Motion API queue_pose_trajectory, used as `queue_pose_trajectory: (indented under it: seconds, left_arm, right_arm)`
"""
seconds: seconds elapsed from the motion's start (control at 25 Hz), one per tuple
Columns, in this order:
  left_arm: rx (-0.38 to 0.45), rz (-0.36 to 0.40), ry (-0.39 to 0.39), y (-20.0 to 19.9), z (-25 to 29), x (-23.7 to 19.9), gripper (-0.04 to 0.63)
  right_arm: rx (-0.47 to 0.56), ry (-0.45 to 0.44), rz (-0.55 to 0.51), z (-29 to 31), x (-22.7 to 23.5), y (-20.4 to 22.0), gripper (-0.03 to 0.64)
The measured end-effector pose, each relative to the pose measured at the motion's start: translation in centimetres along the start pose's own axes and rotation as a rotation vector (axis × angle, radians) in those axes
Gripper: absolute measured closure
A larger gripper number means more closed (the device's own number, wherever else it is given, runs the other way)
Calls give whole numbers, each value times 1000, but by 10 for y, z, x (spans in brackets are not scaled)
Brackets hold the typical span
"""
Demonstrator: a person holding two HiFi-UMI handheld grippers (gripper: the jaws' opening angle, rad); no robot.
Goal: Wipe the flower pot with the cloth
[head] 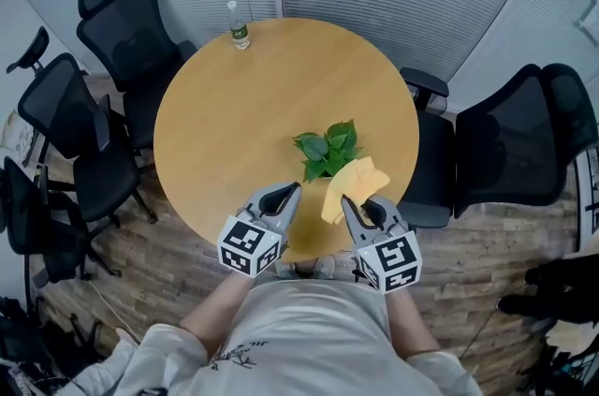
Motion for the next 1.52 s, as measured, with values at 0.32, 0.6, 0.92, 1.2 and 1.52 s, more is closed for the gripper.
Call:
queue_pose_trajectory:
  seconds: [0.32, 0.6, 0.92, 1.2, 1.52]
  left_arm:
    - [-7, 19, 13, -9, 6, 7, 584]
    - [-7, 9, 21, -9, 6, 9, 584]
    - [-12, 4, 23, -6, 5, 13, 584]
    - [-12, -2, 19, -4, 6, 15, 584]
    - [-1, -10, 17, -5, 4, 14, 584]
  right_arm:
    - [27, -13, 26, 5, 1, -1, 574]
    - [27, -28, 31, 5, 0, 0, 574]
    - [31, -34, 35, 2, 0, 1, 574]
    - [30, -39, 34, -2, 3, 4, 574]
    - [34, -51, 30, -1, 2, 2, 574]
Point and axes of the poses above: the fingertips, and each gripper's own axes: z forward along the fingers, x to its right, y out of its underside, the point moved 9 cm from there along -z, backward along the fingers, and after that the axes turned 4 degrees about -y, right-handed, at the moved point
